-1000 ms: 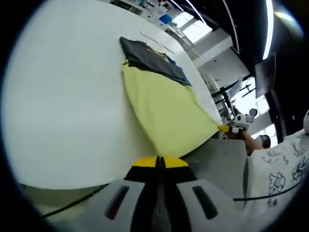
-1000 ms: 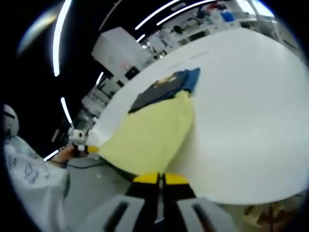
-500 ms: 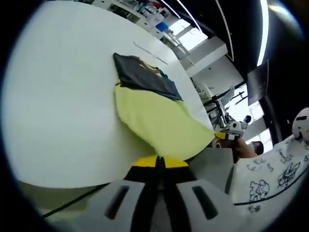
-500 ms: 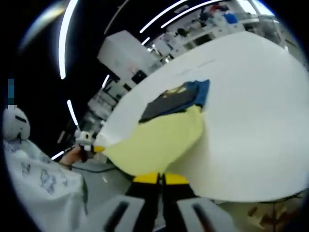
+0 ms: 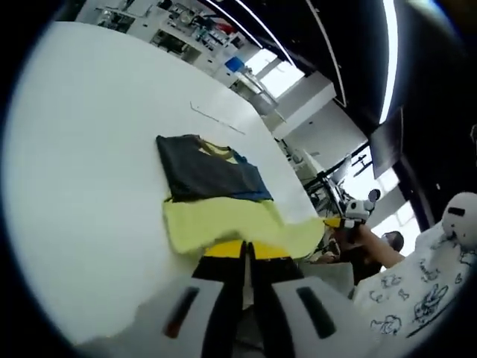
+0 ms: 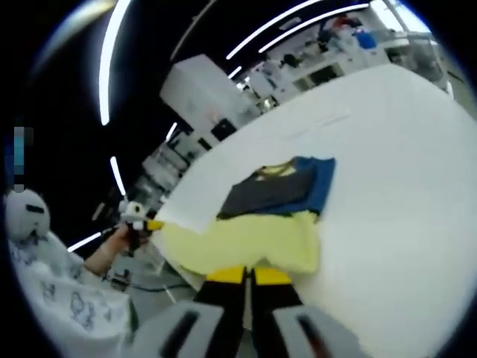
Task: Fold the garment on the visible template until the final outline fits inside the template.
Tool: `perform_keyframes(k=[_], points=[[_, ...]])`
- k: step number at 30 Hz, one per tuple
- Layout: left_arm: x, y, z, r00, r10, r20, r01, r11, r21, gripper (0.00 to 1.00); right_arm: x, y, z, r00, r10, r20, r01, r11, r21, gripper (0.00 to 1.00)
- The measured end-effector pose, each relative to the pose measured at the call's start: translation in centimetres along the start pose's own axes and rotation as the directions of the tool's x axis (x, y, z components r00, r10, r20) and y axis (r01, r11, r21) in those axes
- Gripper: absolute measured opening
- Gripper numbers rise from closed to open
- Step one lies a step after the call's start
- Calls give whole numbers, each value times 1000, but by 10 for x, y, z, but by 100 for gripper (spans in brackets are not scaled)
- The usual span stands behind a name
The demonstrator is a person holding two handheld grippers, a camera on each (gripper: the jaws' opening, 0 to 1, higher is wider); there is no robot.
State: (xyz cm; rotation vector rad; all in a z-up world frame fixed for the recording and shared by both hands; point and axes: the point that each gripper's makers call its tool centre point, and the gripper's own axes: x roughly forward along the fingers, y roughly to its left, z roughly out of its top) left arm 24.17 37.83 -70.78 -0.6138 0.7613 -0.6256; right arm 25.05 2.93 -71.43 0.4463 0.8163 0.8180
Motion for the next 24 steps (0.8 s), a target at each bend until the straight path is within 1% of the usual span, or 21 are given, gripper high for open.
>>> perform_keyframes(k=[1, 3, 4, 5, 10, 11, 12, 13, 16, 20, 21, 23, 24], points=[[4, 1, 7, 1000, -3, 9, 3, 1000, 6, 0, 3, -2, 7, 1000, -1, 2, 1, 1000, -4, 0], [10, 1, 12, 1000, -3, 18, 3, 1000, 12, 0, 9, -6, 18, 1000, -6, 5, 6, 1000, -19, 0], [14, 3, 19, 1000, -1, 24, 1, 1000, 17, 0, 13, -9, 26, 1000, -7, 7, 8, 1000, -26, 0], [17, 3, 22, 1000, -2, 27, 1, 1000, 19, 0, 14, -10, 28, 1000, -9, 8, 9, 1000, -27, 0], [36, 17, 55, 998, 17, 57, -19, 999, 38, 0, 33, -24, 64, 999, -21, 43, 22, 999, -35, 0], [39, 20, 60, 998, 22, 62, -24, 999, 41, 0, 36, -26, 70, 998, -23, 50, 24, 999, -30, 0], [44, 24, 68, 997, 28, 72, -31, 999, 42, 0, 37, -27, 72, 998, -22, 52, 23, 999, -32, 0], [47, 26, 73, 997, 27, 75, -30, 999, 45, 0, 44, -32, 82, 998, -24, 62, 26, 999, -40, 0], [59, 34, 92, 994, 38, 97, -43, 998, 40, 0, 54, -39, 98, 997, -35, 71, 39, 998, -56, 0], [72, 45, 109, 992, 54, 117, -58, 998, 23, 0, 68, -52, 119, 995, -50, 92, 56, 996, -64, 0], [76, 48, 115, 990, 56, 130, -59, 998, 22, 0, 70, -54, 123, 994, -52, 97, 58, 996, -64, 0], [83, 51, 122, 989, 56, 140, -57, 998, 7, 0, 76, -61, 133, 992, -63, 112, 70, 996, -64, 0], [86, 53, 124, 988, 58, 143, -59, 998, 5, 0, 77, -62, 135, 991, -65, 116, 73, 995, -63, 0]])
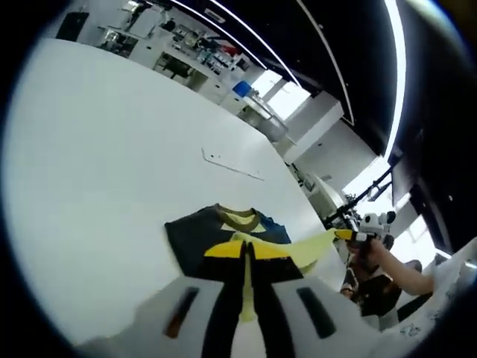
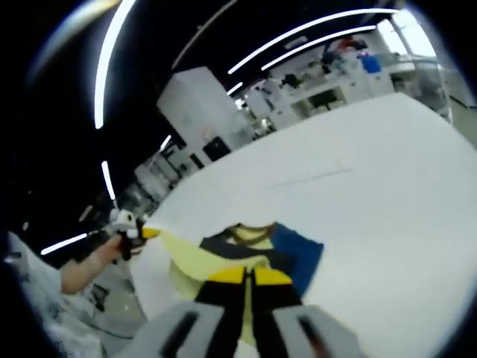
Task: Fold the garment on the visible template until the final outline fits inside the template.
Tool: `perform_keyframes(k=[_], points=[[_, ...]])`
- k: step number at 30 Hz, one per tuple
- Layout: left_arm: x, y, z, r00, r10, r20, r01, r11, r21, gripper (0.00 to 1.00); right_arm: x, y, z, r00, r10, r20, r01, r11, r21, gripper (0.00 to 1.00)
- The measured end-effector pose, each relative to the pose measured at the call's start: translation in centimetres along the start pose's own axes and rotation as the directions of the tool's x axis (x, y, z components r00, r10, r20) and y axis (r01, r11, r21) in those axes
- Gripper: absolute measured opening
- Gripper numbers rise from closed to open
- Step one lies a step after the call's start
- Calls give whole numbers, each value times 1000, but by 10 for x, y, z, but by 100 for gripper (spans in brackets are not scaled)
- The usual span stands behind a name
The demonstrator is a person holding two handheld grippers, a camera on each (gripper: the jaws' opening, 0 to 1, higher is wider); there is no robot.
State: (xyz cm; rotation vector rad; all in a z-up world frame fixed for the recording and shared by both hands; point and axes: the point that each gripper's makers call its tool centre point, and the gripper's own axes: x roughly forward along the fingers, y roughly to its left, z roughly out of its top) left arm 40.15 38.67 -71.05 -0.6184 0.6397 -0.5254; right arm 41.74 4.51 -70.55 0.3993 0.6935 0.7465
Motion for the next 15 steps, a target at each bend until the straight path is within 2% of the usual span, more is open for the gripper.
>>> perform_keyframes(k=[7, 15], points=[[17, 20, 15, 998, 37, 41, -35, 998, -48, 0, 22, -19, 21, 999, -31, 25, 31, 999, 10, 0], [31, 33, 19, 997, 64, 54, -58, 994, -94, 0, 46, -34, 25, 998, -60, 13, 60, 998, 21, 0]])
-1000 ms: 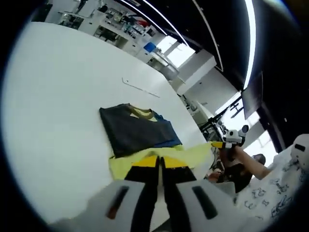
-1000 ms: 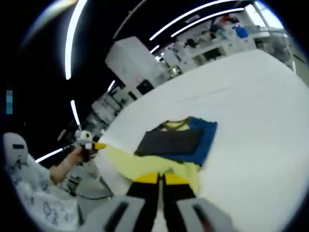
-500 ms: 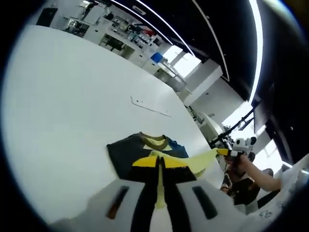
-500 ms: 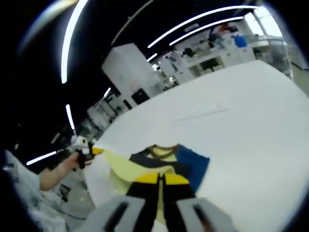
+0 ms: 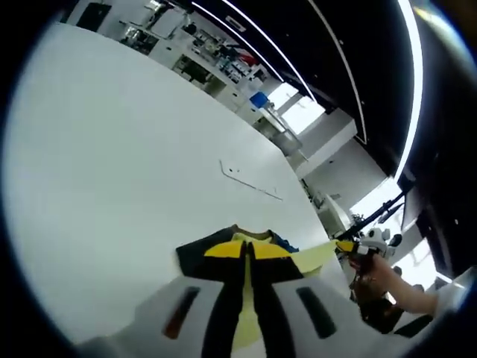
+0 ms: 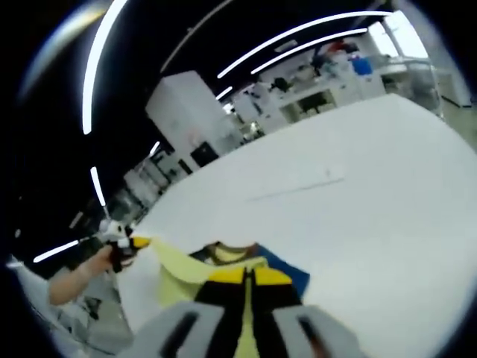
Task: Fold the garment on the visible template until the final outline fits inside the template.
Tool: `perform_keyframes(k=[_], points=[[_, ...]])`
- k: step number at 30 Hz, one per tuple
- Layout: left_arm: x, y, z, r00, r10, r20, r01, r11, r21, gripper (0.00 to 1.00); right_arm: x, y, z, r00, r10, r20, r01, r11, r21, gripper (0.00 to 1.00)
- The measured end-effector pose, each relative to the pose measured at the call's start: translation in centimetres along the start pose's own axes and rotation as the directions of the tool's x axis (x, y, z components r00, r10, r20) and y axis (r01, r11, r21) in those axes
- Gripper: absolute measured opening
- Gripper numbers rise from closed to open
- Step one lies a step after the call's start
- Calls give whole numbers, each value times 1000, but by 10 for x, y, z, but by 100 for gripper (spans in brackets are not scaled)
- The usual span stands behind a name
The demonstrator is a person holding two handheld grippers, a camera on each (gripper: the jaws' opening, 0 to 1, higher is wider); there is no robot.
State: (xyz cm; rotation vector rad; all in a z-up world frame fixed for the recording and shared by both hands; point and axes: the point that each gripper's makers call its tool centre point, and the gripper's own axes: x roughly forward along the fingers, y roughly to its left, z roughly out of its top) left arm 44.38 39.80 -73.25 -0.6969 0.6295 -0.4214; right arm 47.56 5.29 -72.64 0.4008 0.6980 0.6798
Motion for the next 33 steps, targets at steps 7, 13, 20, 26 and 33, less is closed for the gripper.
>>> perform_keyframes(k=[7, 13, 20, 26, 33], points=[[6, 20, -4, 999, 50, 13, -49, 997, -58, 0, 11, -19, -6, 999, -46, -24, 47, 999, 20, 0], [20, 40, -14, 995, 101, -15, -101, 993, -56, 0, 26, -30, -16, 996, -61, -59, 63, 998, 31, 0], [30, 54, -27, 989, 142, -43, -144, 989, -35, 0, 44, -51, -30, 990, -97, -102, 104, 992, 71, 0], [35, 68, -35, 984, 166, -63, -167, 986, -16, 0, 50, -59, -36, 987, -107, -120, 118, 989, 88, 0], [37, 69, -37, 985, 157, -70, -156, 988, 21, 0, 48, -54, -39, 986, -103, -132, 112, 992, 65, 0]])
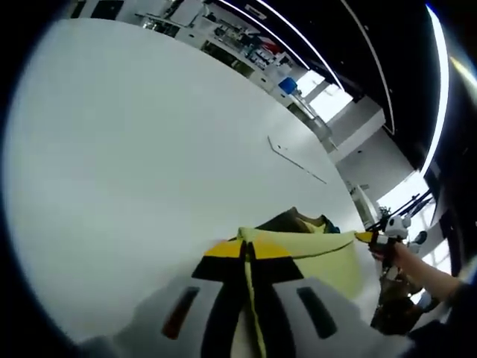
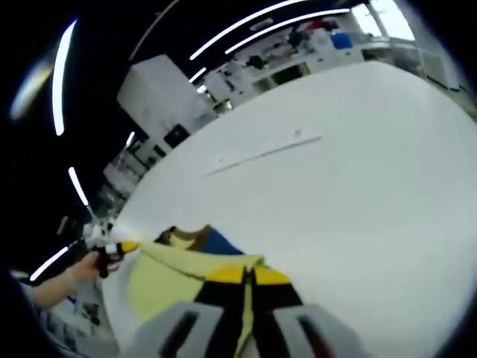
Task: Fold the garment on the visible template until the final outline fits inside the template.
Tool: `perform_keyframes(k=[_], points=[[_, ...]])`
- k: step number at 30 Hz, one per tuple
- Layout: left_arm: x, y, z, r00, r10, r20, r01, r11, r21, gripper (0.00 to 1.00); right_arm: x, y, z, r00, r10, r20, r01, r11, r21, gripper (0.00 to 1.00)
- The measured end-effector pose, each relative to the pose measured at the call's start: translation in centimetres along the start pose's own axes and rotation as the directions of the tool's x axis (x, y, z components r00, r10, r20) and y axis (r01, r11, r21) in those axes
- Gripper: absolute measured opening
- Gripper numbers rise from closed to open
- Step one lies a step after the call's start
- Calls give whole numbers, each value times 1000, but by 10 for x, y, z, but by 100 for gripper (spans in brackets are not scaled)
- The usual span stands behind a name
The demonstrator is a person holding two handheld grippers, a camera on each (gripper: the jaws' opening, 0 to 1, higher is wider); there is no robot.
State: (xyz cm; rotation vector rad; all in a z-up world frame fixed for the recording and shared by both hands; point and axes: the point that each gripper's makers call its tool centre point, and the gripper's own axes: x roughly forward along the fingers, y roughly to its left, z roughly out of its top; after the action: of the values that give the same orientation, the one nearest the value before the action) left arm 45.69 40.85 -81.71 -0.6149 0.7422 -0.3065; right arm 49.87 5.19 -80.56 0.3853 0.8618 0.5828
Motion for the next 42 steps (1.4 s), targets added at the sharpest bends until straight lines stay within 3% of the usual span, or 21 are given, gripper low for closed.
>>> perform_keyframes(k=[6, 10, 12, 17, 20, 25, 32, 42], points=[[0, -9, 2, 999, -42, 1, 42, 997, 57, 1, -3, 4, -4, 1000, 2, -14, -3, 999, -51, 0], [-3, -17, 2, 998, -67, -5, 67, 993, 98, 8, -5, 4, -7, 1000, -2, -21, 0, 996, -92, 10], [-5, -20, 2, 997, -76, -4, 76, 990, 123, 17, -7, 8, -8, 1000, 9, -26, -12, 993, -119, 14], [-10, -25, -1, 995, -95, -20, 97, 972, 213, 37, -7, 16, -5, 999, 41, -13, -43, 971, -236, 38], [-15, -30, -4, 993, -115, -26, 118, 957, 265, 54, -6, 20, -4, 998, 58, -17, -61, 962, -268, 49], [-20, -36, -6, 988, -149, -47, 156, 933, 324, 72, -7, 24, -8, 997, 69, -19, -72, 946, -316, 71], [-24, -43, -8, 977, -201, -77, 215, 913, 346, 83, -10, 31, -12, 995, 99, -17, -99, 940, -326, 80], [-18, -59, -25, 962, -238, -137, 272, 890, 366, 83, -10, 43, -12, 990, 139, -9, -134, 936, -325, 80]])
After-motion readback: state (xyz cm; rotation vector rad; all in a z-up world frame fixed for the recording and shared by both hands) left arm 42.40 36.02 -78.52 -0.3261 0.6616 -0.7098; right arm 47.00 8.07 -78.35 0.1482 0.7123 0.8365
